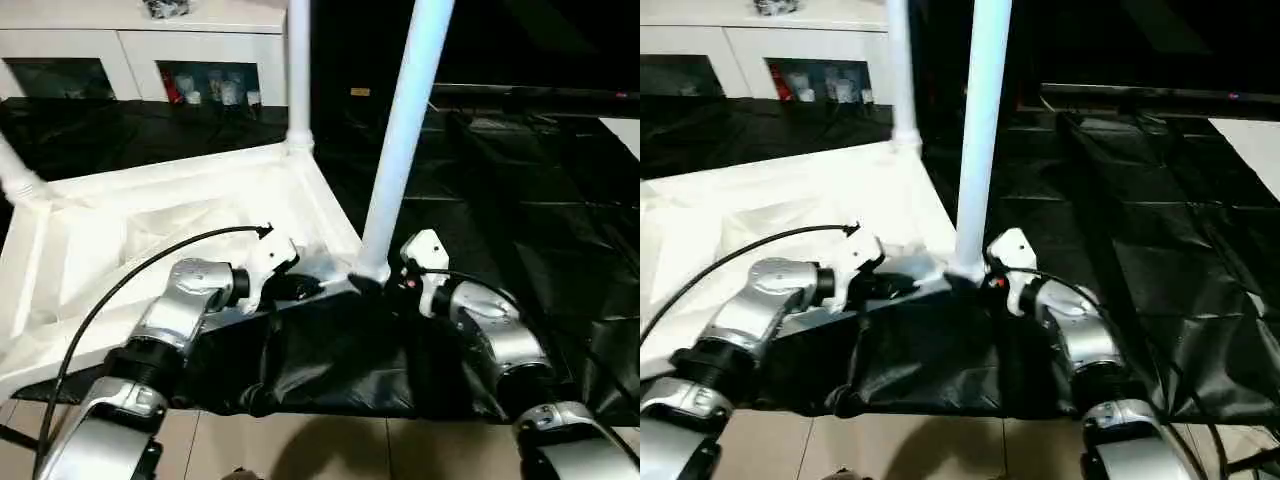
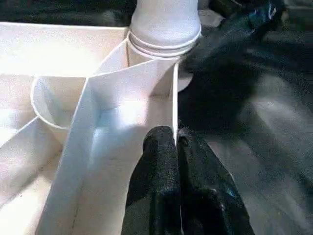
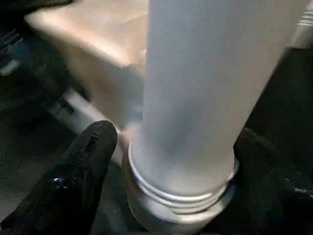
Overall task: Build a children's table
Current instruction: Rotate leg to tighten
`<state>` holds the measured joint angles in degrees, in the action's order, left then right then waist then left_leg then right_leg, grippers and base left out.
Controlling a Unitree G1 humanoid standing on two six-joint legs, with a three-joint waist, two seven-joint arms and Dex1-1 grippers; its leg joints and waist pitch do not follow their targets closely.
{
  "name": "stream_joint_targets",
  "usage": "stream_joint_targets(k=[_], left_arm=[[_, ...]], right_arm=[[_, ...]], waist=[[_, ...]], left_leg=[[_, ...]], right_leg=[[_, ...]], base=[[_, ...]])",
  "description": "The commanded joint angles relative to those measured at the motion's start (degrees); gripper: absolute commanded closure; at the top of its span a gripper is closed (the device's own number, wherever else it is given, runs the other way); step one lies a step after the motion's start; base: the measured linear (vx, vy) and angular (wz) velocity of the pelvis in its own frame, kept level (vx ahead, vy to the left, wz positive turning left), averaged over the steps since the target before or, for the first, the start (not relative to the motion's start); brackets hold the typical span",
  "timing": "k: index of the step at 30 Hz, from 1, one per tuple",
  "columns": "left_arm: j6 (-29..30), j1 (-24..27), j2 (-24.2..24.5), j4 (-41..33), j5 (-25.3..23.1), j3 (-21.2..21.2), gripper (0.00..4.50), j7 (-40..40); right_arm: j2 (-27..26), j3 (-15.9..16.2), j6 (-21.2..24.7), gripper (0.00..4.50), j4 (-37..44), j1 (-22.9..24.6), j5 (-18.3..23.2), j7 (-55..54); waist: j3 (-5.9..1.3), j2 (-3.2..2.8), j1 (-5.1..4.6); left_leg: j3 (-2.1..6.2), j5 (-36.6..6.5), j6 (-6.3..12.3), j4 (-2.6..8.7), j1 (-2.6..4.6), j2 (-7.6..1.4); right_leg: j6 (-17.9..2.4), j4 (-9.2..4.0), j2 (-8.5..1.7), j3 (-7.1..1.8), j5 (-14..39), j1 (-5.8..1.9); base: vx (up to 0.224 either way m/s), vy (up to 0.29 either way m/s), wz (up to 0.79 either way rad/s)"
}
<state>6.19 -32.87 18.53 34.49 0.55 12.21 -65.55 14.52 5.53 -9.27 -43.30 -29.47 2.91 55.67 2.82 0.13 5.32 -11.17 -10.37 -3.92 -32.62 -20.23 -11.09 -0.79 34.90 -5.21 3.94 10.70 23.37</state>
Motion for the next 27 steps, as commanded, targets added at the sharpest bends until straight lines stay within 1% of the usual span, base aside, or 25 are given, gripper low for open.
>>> stream_joint_targets(k=[1,2,4,7,8,9,11,16,17,18,19,20,21,22,23,26,27], left_arm=[[-1.0,-0.5,-0.8,-2.8,2.5,0.7,4.5,-2.6],[-0.9,-0.5,-0.3,-2.9,2.9,0.8,4.5,-3.7],[-0.8,-0.8,0.8,-2.9,3.3,1.1,4.5,-6.5],[-0.8,-1.0,1.3,-2.7,3.5,1.3,4.5,-8.1],[-0.6,-1.1,1.6,-2.7,3.5,1.4,4.5,-9.0],[-0.6,-1.1,1.6,-2.6,3.5,1.4,4.5,-9.2],[-0.4,-1.1,1.8,-2.7,3.6,1.5,4.5,-9.7],[-0.2,-1.0,2.1,-3.0,3.7,1.6,4.5,-10.2],[-0.1,-0.9,2.1,-3.2,3.8,1.7,4.5,-10.2],[0.1,-0.6,2.2,-3.6,3.9,1.7,4.5,-10.3],[0.1,-0.6,2.2,-3.6,3.9,1.7,4.5,-10.3],[0.1,-0.5,2.2,-3.7,3.9,1.8,4.5,-10.3],[0.2,-0.4,2.2,-3.9,3.8,1.7,4.5,-10.3],[0.3,-0.3,2.2,-4.0,3.8,1.7,4.5,-10.3],[0.4,-0.2,2.1,-4.2,3.7,1.7,4.5,-10.2],[0.5,0.0,2.1,-4.3,3.7,1.8,4.5,-10.0],[0.5,0.0,2.1,-4.2,3.6,1.9,4.5,-9.8]], right_arm=[[-0.2,2.3,0.0,0.66,0.9,0.4,0.5,4.2],[0.6,2.3,0.0,0.66,1.0,0.2,1.0,5.8],[2.6,2.4,0.1,0.66,1.2,-0.6,2.1,10.0],[3.2,2.2,0.0,0.66,1.1,-1.1,2.2,11.9],[3.7,2.5,0.3,0.66,1.4,-1.2,2.4,13.5],[3.8,2.5,0.4,0.66,1.5,-1.3,2.4,13.8],[4.1,2.7,0.8,0.66,1.7,-1.3,2.9,15.4],[3.9,3.1,0.8,0.66,1.4,-1.6,3.3,16.6],[3.4,3.2,0.8,0.81,1.2,-1.8,3.2,16.6],[2.7,3.3,0.7,0.99,0.7,-2.1,3.0,16.2],[2.6,3.3,0.7,0.99,0.7,-2.1,3.0,16.1],[2.3,3.3,0.8,0.99,0.6,-2.2,3.0,16.1],[2.1,3.3,1.1,1.16,0.5,-2.1,3.2,16.3],[1.8,3.4,1.6,1.16,0.5,-2.1,3.3,16.3],[1.5,3.4,2.3,1.29,0.6,-1.9,3.6,16.6],[1.2,3.6,2.9,1.47,1.0,-1.4,3.9,16.7],[1.1,3.7,3.3,1.58,1.4,-0.8,4.0,17.0]], waist=[[-3.46,0.19,0.19],[-3.42,0.31,0.19],[-3.45,0.3,0.28],[-3.46,0.39,0.4],[-3.52,0.54,0.44],[-3.53,0.49,0.55],[-3.55,0.64,0.67],[-3.52,0.72,1.2],[-3.53,0.88,1.21],[-3.55,0.79,1.25],[-3.55,0.8,1.22],[-3.58,1.04,1.23],[-3.6,0.88,1.3],[-3.57,0.85,1.31],[-3.55,0.96,1.32],[-3.54,0.91,1.33],[-3.51,0.79,1.33]], left_leg=[[0.63,-11.0,4.82,3.18,-0.01,-2.32],[0.61,-11.3,4.65,3.21,0.01,-2.28],[0.61,-11.6,4.65,3.17,0.03,-2.24],[0.64,-10.9,4.7,3.14,-0.08,-2.27],[0.63,-10.5,4.79,3.07,-0.1,-2.22],[0.64,-10.1,4.98,3.03,-0.04,-2.25],[0.59,-9.7,5.26,2.98,-0.02,-2.28],[0.63,-9.7,4.96,3.03,0.09,-2.37],[0.63,-9.5,4.95,3.04,0.05,-2.38],[0.64,-9.4,4.85,3.02,0.02,-2.34],[0.63,-9.4,4.83,3.02,0.02,-2.34],[0.62,-9.1,4.87,3.02,0.06,-2.37],[0.64,-8.9,4.91,3.0,0.05,-2.4],[0.63,-8.8,4.98,3.0,0.05,-2.42],[0.62,-8.6,5.02,2.99,-0.05,-2.35],[0.64,-8.7,4.92,2.99,-0.02,-2.37],[0.63,-8.9,4.82,2.99,-0.01,-2.32]], right_leg=[[-13.9,-3.88,-3.09,-2.53,8.6,-3.11],[-14.0,-3.94,-3.11,-2.53,9.0,-3.1],[-14.2,-3.96,-3.13,-2.52,9.6,-3.2],[-14.3,-3.84,-3.15,-2.51,9.0,-3.21],[-14.4,-3.78,-3.15,-2.49,8.7,-3.27],[-14.5,-3.72,-3.14,-2.5,8.3,-3.23],[-14.7,-3.65,-3.13,-2.48,7.8,-3.21],[-14.4,-3.67,-3.24,-2.5,9.0,-3.1],[-14.4,-3.64,-3.26,-2.48,8.9,-3.14],[-14.4,-3.57,-3.27,-2.49,8.8,-3.13],[-14.4,-3.57,-3.27,-2.5,8.7,-3.12],[-14.4,-3.53,-3.27,-2.48,8.4,-3.13],[-14.5,-3.43,-3.29,-2.48,8.0,-3.1],[-14.6,-3.44,-3.32,-2.5,7.9,-3.09],[-14.6,-3.38,-3.24,-2.49,7.5,-3.17],[-14.6,-3.39,-3.3,-2.5,7.6,-3.18],[-14.4,-3.46,-3.28,-2.49,8.1,-3.16]], base=[[0.0,0.0,0.0],[0.0,0.0,0.0],[0.0,0.0,0.0],[0.0,0.0,0.0],[0.0,0.0,0.0],[0.0,0.0,0.0],[0.0,0.0,0.0],[0.0,0.0,0.0],[0.0,0.0,0.0],[0.0,0.0,0.0],[0.0,0.0,0.0],[0.0,0.0,0.0],[0.0,0.0,0.0],[0.0,0.0,0.0],[0.0,0.0,0.0],[0.0,0.0,0.0],[0.0,0.0,0.0]])
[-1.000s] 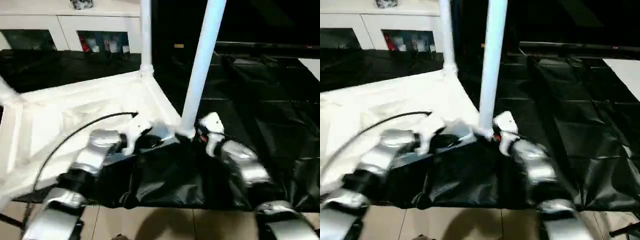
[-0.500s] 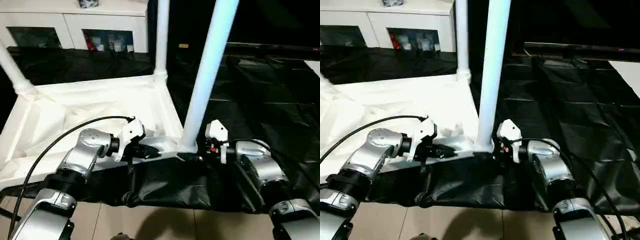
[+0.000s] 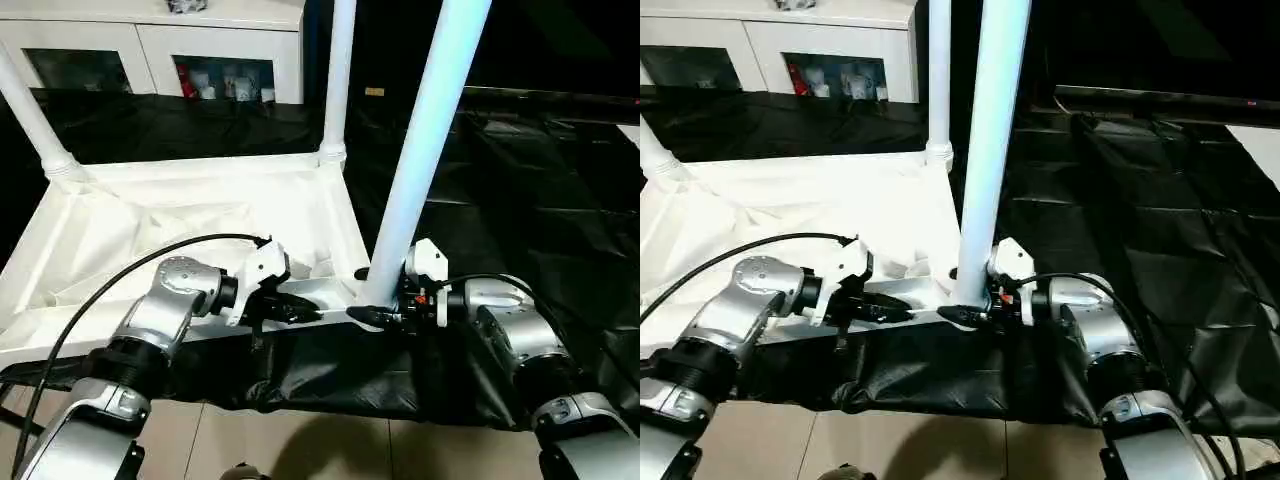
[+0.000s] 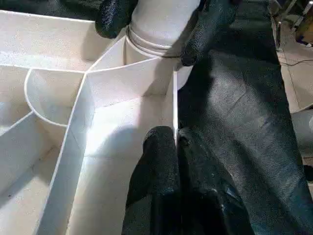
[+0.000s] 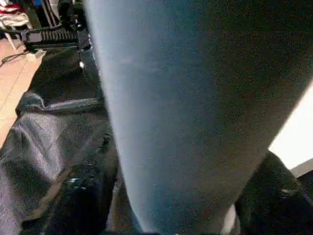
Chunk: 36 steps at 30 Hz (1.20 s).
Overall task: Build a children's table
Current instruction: Rotate leg to tighten
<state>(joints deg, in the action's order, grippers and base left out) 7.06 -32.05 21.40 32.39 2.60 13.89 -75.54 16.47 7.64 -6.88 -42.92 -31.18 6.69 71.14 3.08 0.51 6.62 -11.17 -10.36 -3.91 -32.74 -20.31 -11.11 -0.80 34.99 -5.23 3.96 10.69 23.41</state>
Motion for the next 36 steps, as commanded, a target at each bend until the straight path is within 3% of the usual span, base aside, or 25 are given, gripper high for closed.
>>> stream_joint_targets(k=[1,6,10,14,16,17,21,24,26,30,36], left_arm=[[-0.4,-0.8,-0.8,-2.1,1.6,0.2,4.5,0.2],[-0.5,-0.7,-1.5,-1.4,1.0,0.0,4.5,2.1],[0.3,-1.6,-3.5,0.0,-0.1,-1.0,4.5,7.7],[1.0,-3.9,-8.9,2.8,-1.8,-2.4,4.5,19.0],[1.9,-5.1,-12.7,4.3,-3.1,-2.7,4.5,26.6],[1.9,-5.1,-12.7,4.3,-3.1,-2.7,4.5,26.6],[2.3,-6.3,-16.7,5.9,-4.3,-3.0,4.5,33.6],[1.8,-6.2,-17.9,5.5,-4.7,-2.2,4.5,32.8],[1.2,-5.6,-17.3,4.6,-4.4,-1.9,4.5,30.7],[0.9,-4.7,-15.5,3.6,-3.8,-1.7,4.5,27.9],[0.1,-2.4,-10.5,0.7,-1.7,-1.9,4.5,18.0]], right_arm=[[-0.9,1.6,1.0,1.67,1.2,1.1,0.2,1.5],[-1.1,1.4,1.4,1.99,2.3,2.7,0.5,0.7],[-2.7,0.0,2.6,2.13,2.7,4.1,0.7,-4.4],[-8.4,-2.4,3.8,2.39,1.1,5.5,-1.1,-20.0],[-12.8,-2.9,5.1,2.44,-1.5,4.7,-3.4,-31.9],[-12.8,-2.9,5.1,2.47,-1.5,4.7,-3.4,-31.9],[-18.2,-3.4,6.8,2.47,-4.8,2.1,-4.4,-42.5],[-20.1,-2.2,4.8,2.47,-4.6,1.4,-6.3,-43.6],[-20.0,-3.1,4.4,1.82,-4.2,1.2,-5.4,-42.3],[-18.5,-3.3,5.0,1.45,-3.1,1.4,-4.4,-39.9],[-11.2,-1.5,4.7,1.35,-0.1,2.7,-3.0,-25.9]], waist=[[-3.79,0.44,0.04],[-3.85,0.15,0.09],[-3.58,0.14,0.02],[-3.3,0.21,-0.23],[-3.32,0.12,-0.55],[-3.2,0.1,-0.85],[-3.31,0.16,-1.32],[-3.33,0.26,-1.51],[-3.42,0.26,-1.64],[-3.49,0.35,-1.55],[-3.54,0.5,-1.72]], left_leg=[[0.61,-9.0,4.75,3.1,0.11,-2.3],[0.64,-9.1,4.55,3.08,0.14,-2.28],[0.71,-11.1,3.51,3.38,0.31,-2.37],[0.91,-14.8,1.06,3.76,0.97,-2.14],[1.08,-14.8,0.15,3.95,0.8,-2.13],[1.23,-15.7,-0.35,4.13,0.69,-2.06],[1.27,-17.2,0.24,3.99,0.75,-1.76],[1.22,-16.1,1.08,3.97,0.32,-1.75],[1.3,-15.8,1.45,4.03,0.17,-1.86],[1.16,-14.7,2.14,3.95,0.18,-1.91],[0.97,-13.0,3.7,3.68,-0.05,-1.89]], right_leg=[[-14.3,-3.58,-3.28,-2.53,8.2,-3.19],[-14.4,-3.52,-3.19,-2.54,7.1,-3.21],[-13.9,-3.93,-3.24,-2.57,10.0,-3.05],[-11.1,-5.03,-3.5,-2.79,18.5,-2.61],[-10.2,-5.04,-3.43,-2.84,19.3,-2.62],[-9.5,-5.21,-3.4,-2.69,20.7,-2.67],[-7.8,-5.85,-3.5,-2.73,24.2,-2.47],[-7.8,-5.69,-3.49,-2.73,22.3,-2.59],[-7.8,-5.53,-3.41,-2.68,21.1,-2.69],[-9.0,-5.23,-3.42,-2.78,18.1,-2.76],[-10.4,-4.9,-3.46,-2.76,14.8,-3.09]], base=[[0.0,0.0,0.0],[0.0,0.0,0.0],[0.0,0.0,0.0],[0.0,0.0,0.0],[0.0,0.0,0.0],[0.0,0.0,0.0],[0.0,0.0,0.0],[0.0,0.0,0.0],[0.0,0.0,0.0],[0.0,0.0,0.0],[0.0,0.0,0.0]])
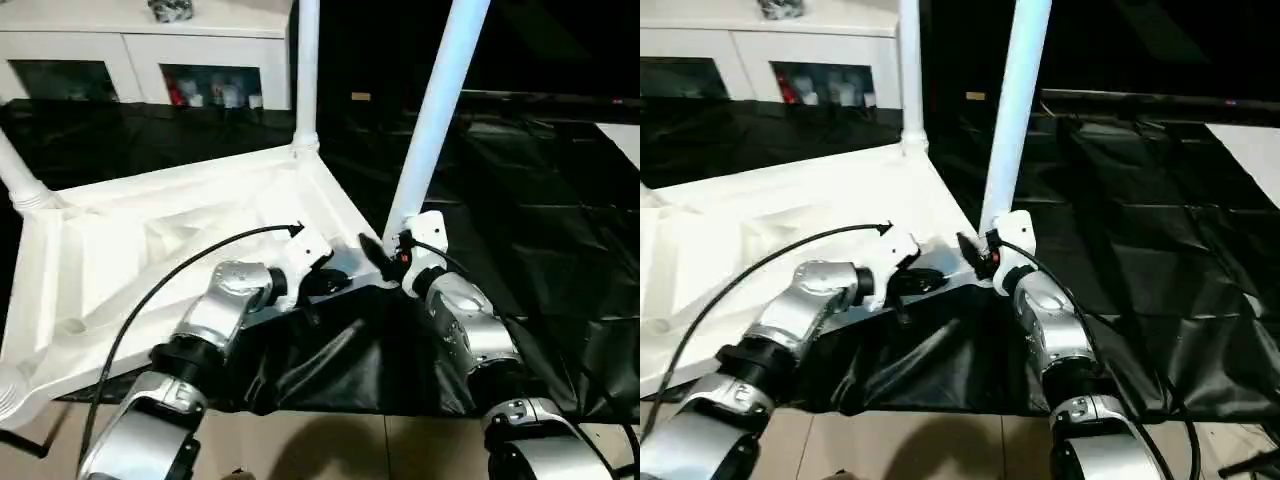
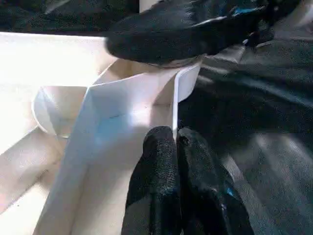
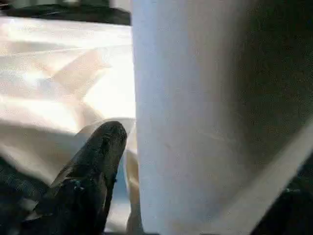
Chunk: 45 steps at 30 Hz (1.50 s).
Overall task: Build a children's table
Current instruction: Rotate leg to tighten
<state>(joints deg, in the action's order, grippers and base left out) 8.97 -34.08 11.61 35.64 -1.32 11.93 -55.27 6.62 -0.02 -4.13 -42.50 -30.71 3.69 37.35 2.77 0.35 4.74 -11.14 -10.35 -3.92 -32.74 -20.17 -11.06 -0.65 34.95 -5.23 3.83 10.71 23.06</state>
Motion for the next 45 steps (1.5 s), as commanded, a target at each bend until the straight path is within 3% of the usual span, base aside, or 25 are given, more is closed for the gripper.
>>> stream_joint_targets(k=[1,7,15,16,20,24,29,31,35,37,41,45], left_arm=[[-1.4,-0.1,0.5,-2.9,2.6,0.2,4.5,-4.4],[-1.8,-0.1,5.0,-3.3,1.7,1.9,4.5,-9.6],[-0.8,0.5,9.3,-6.1,1.1,2.2,4.5,-12.2],[-0.4,0.7,9.8,-6.5,1.5,2.3,4.06,-13.1],[0.7,0.9,10.9,-6.7,1.8,2.9,3.76,-14.5],[-0.9,0.9,11.8,-6.3,0.6,3.7,3.48,-13.6],[0.2,1.2,12.2,-6.6,1.0,3.9,3.48,-14.7],[0.8,1.3,12.3,-6.7,1.3,4.0,3.75,-15.5],[1.2,1.5,12.4,-6.5,1.5,4.1,3.87,-15.9],[1.8,1.6,12.5,-6.2,2.1,4.6,4.22,-17.2],[2.4,1.9,12.6,-6.2,2.2,4.8,4.37,-17.6],[2.8,2.1,12.4,-6.1,2.7,4.4,4.5,-17.3]], right_arm=[[0.7,6.8,1.8,1.35,0.7,2.7,0.5,12.1],[7.4,8.8,-1.2,1.35,0.9,3.0,-1.0,22.4],[10.3,8.9,-1.7,1.35,-0.6,1.0,-1.2,25.3],[10.4,9.0,-1.8,1.31,-0.7,0.9,-0.9,25.9],[10.2,9.0,-2.2,1.31,-1.0,0.6,-1.1,26.9],[10.0,9.3,-2.6,1.31,-2.1,-0.1,-1.0,26.8],[9.8,9.2,-3.0,1.31,-2.5,-0.4,-0.9,26.7],[9.7,9.0,-3.2,1.31,-2.6,-0.5,-0.8,26.6],[9.5,8.7,-3.5,1.31,-2.9,-0.9,-0.4,26.6],[9.4,8.6,-3.6,1.31,-3.1,-1.2,0.0,26.8],[9.4,8.5,-3.5,1.31,-3.3,-1.4,0.3,27.5],[9.3,8.4,-2.8,1.69,-3.3,-1.4,1.0,28.5]], waist=[[-3.29,0.68,0.26],[-3.42,0.54,0.62],[-3.23,0.94,0.63],[-3.28,0.79,0.65],[-3.37,1.03,0.68],[-3.28,1.02,0.67],[-3.3,1.04,0.68],[-3.33,0.99,0.66],[-3.36,1.0,0.67],[-3.34,1.01,0.65],[-3.43,0.98,0.65],[-3.43,0.99,0.69]], left_leg=[[0.93,-12.7,3.9,3.59,-0.19,-1.96],[0.67,-10.2,4.88,3.31,-0.04,-2.28],[0.76,-11.6,3.63,3.49,0.04,-2.34],[0.78,-11.4,3.52,3.48,0.04,-2.35],[0.69,-9.7,4.15,3.31,-0.06,-2.37],[0.7,-10.2,4.01,3.32,-0.07,-2.28],[0.67,-10.0,3.64,3.32,0.04,-2.29],[0.66,-9.8,3.7,3.3,0.03,-2.3],[0.65,-9.6,3.87,3.23,-0.04,-2.25],[0.62,-9.9,3.83,3.23,-0.03,-2.24],[0.62,-9.5,3.92,3.19,0.04,-2.28],[0.59,-9.5,4.12,3.14,0.02,-2.27]], right_leg=[[-10.7,-4.83,-3.46,-2.6,14.5,-2.83],[-13.5,-3.92,-3.09,-2.49,8.2,-2.85],[-13.3,-4.19,-3.32,-2.52,12.2,-2.86],[-13.4,-4.08,-3.32,-2.53,11.7,-2.86],[-14.5,-3.58,-3.18,-2.47,7.9,-2.94],[-14.4,-3.75,-3.28,-2.47,9.5,-2.95],[-14.1,-3.68,-3.22,-2.53,9.6,-2.9],[-14.4,-3.6,-3.19,-2.51,8.9,-2.91],[-14.7,-3.55,-3.2,-2.5,8.3,-3.0],[-14.6,-3.6,-3.2,-2.5,8.8,-2.98],[-14.9,-3.44,-3.11,-2.47,7.8,-2.99],[-15.2,-3.43,-3.14,-2.46,7.4,-3.03]], base=[[0.0,0.0,0.0],[0.0,0.0,0.0],[0.0,0.0,0.0],[0.0,0.0,0.0],[0.0,0.0,0.0],[0.0,0.0,0.0],[0.0,0.0,0.0],[0.0,0.0,0.0],[0.0,0.0,0.0],[0.0,0.0,0.0],[0.0,0.0,0.0],[0.0,0.0,0.0]])
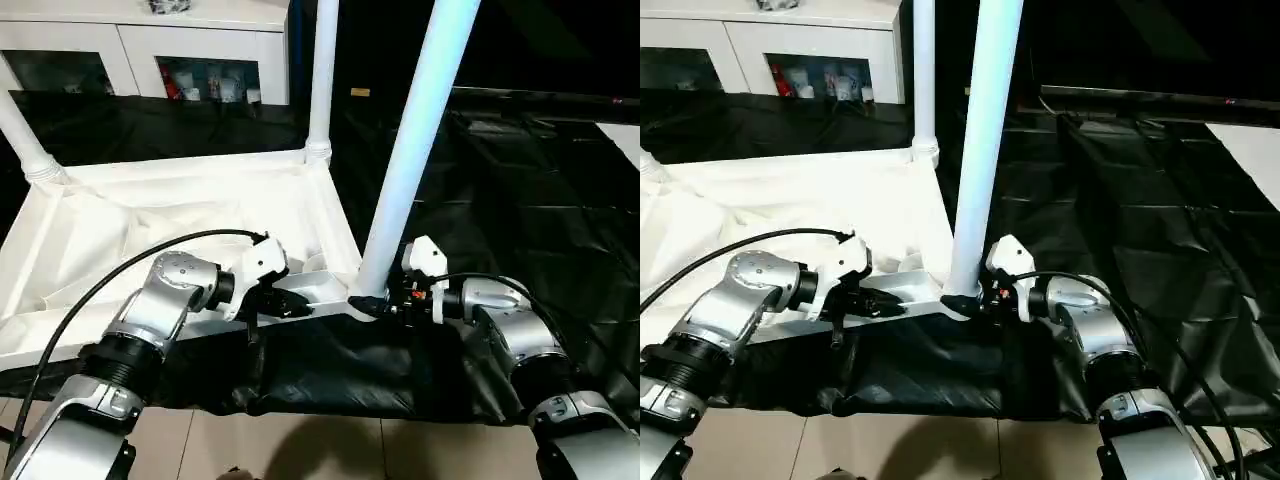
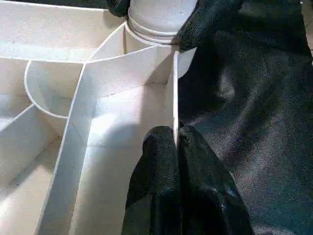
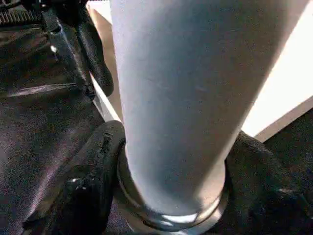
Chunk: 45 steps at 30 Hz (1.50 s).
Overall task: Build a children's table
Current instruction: Rotate leg to tighten
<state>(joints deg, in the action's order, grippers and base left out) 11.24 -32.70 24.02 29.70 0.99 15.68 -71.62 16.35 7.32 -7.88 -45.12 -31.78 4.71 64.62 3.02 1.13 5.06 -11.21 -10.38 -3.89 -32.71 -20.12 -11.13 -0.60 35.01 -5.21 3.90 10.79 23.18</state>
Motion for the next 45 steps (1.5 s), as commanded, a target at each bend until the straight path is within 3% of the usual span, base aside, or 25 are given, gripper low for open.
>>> stream_joint_targets(k=[1,5,8,15,21,22,25,28,29,32,34,36,39,42,43,45], left_arm=[[0.4,0.8,-0.1,-0.1,0.5,0.5,4.5,-0.8],[1.0,1.0,-1.1,-0.4,1.6,-0.4,4.5,0.2],[1.9,1.5,-3.8,-1.0,1.6,-0.6,4.5,3.9],[2.0,1.6,-9.9,-0.4,-1.1,1.0,4.5,12.4],[1.8,-0.3,-14.2,1.1,-3.8,2.1,4.5,18.9],[1.6,-0.4,-14.5,1.1,-3.8,2.2,4.5,19.0],[1.2,-0.4,-14.6,0.8,-3.7,2.1,4.5,18.4],[-0.6,1.1,-12.3,-1.4,-2.3,2.2,4.5,13.3],[-1.0,1.7,-11.2,-2.1,-1.8,2.3,4.5,11.5],[-1.8,2.4,-9.2,-2.9,-1.4,2.4,4.5,8.4],[-2.2,2.7,-7.6,-3.1,-1.1,2.4,4.5,6.2],[-2.2,2.9,-5.7,-3.2,-0.6,2.2,4.5,3.1],[-2.2,2.9,-3.7,-3.1,-0.3,1.7,4.5,0.1],[-2.3,2.9,-2.5,-3.0,0.3,1.5,4.5,-2.1],[-2.2,2.8,-2.2,-3.0,0.6,1.5,4.5,-2.8],[-2.2,2.6,-1.3,-2.8,1.1,1.8,4.5,-4.6]], right_arm=[[-0.6,1.0,1.5,1.74,-0.5,-0.2,0.3,1.6],[-1.5,0.5,3.2,1.81,0.5,0.9,1.2,1.3],[-3.6,0.0,4.3,1.83,0.2,2.2,0.3,-4.8],[-11.8,-1.2,5.4,1.85,-1.2,3.1,-2.9,-25.1],[-18.9,-1.1,6.0,1.85,-3.1,0.6,-5.8,-38.6],[-19.4,-0.8,5.3,1.85,-2.9,0.6,-5.9,-38.5],[-19.7,-0.7,4.5,1.15,-2.2,0.8,-5.9,-38.3],[-17.2,-1.4,4.0,1.05,-0.5,1.5,-4.6,-34.7],[-15.9,-1.4,3.6,0.81,-0.1,1.7,-4.4,-33.0],[-13.0,-1.2,3.1,0.74,0.0,1.6,-4.1,-29.2],[-10.3,-0.7,2.2,0.74,-0.2,1.4,-3.9,-25.0],[-6.9,0.2,0.9,0.74,0.1,1.5,-3.5,-17.8],[-3.4,0.8,0.8,0.74,1.1,1.8,-2.6,-9.6],[-1.5,1.2,1.1,0.74,1.9,1.8,-1.4,-4.6],[-1.0,1.3,1.2,1.02,2.1,1.8,-1.0,-3.2],[0.1,1.5,1.8,1.1,2.8,1.7,0.2,0.9]], waist=[[-3.65,0.22,0.35],[-3.68,0.24,0.35],[-3.56,0.53,0.36],[-3.09,0.64,-0.67],[-3.16,0.55,-1.28],[-3.1,0.54,-1.37],[-3.16,0.64,-1.4],[-3.26,0.68,-1.29],[-3.45,0.67,-1.2],[-3.67,0.68,-1.15],[-4.12,0.72,-1.04],[-4.08,0.84,-0.98],[-3.78,0.96,-0.85],[-3.53,0.92,-0.26],[-3.53,0.89,-0.09],[-3.48,1.01,0.25]], left_leg=[[0.67,-9.6,4.05,3.15,-0.02,-2.22],[0.66,-9.3,4.01,3.13,-0.07,-2.2],[0.64,-9.8,3.72,3.24,-0.05,-2.23],[1.49,-17.9,-0.66,4.38,0.47,-2.25],[1.7,-21.4,-1.13,4.36,0.84,-2.01],[1.69,-21.5,-1.14,4.43,0.79,-2.05],[1.72,-21.6,-0.61,4.5,0.5,-2.03],[1.58,-20.7,-0.26,4.42,0.46,-2.04],[1.5,-19.4,0.07,4.35,0.37,-2.1],[1.28,-15.8,1.2,4.14,-0.01,-2.15],[0.89,-9.7,3.51,3.45,-0.31,-1.9],[0.76,-7.8,5.1,3.18,-0.31,-1.86],[0.71,-9.5,5.86,3.25,-0.23,-2.03],[0.69,-12.5,4.23,3.49,0.09,-2.37],[0.71,-12.6,3.97,3.56,0.19,-2.46],[0.7,-13.5,3.3,3.66,0.21,-2.52]], right_leg=[[-15.3,-3.5,-3.15,-2.52,7.5,-3.12],[-15.1,-3.48,-3.11,-2.51,7.6,-3.15],[-14.8,-3.68,-3.19,-2.58,8.8,-3.07],[-9.0,-5.38,-3.53,-2.67,23.7,-2.35],[-6.8,-6.12,-3.51,-2.68,27.7,-1.63],[-6.8,-6.13,-3.44,-2.71,27.3,-1.56],[-6.9,-6.0,-3.39,-2.68,25.9,-1.71],[-7.4,-5.91,-3.45,-2.83,24.0,-1.71],[-8.0,-5.59,-3.43,-2.93,21.3,-1.89],[-10.2,-4.7,-3.25,-2.91,13.9,-2.35],[-13.3,-3.42,-3.06,-2.83,3.1,-2.94],[-14.8,-3.11,-3.05,-2.72,-0.3,-3.13],[-15.0,-3.51,-3.09,-2.62,3.3,-3.18],[-14.0,-3.95,-3.11,-2.61,9.2,-2.97],[-13.8,-3.99,-3.14,-2.62,10.0,-2.94],[-13.1,-4.11,-3.16,-2.68,12.0,-2.83]], base=[[0.0,0.0,0.0],[0.0,0.0,0.0],[0.0,0.0,0.0],[0.0,0.0,0.0],[0.0,0.0,0.0],[0.0,0.0,0.0],[0.0,0.0,0.0],[0.0,0.0,0.0],[0.0,0.0,0.0],[0.017,-0.001,0.01],[0.054,-0.007,0.01],[0.0,0.0,0.0],[0.0,0.0,0.0],[0.0,0.0,0.0],[0.0,0.0,0.0],[0.0,0.0,0.0]])
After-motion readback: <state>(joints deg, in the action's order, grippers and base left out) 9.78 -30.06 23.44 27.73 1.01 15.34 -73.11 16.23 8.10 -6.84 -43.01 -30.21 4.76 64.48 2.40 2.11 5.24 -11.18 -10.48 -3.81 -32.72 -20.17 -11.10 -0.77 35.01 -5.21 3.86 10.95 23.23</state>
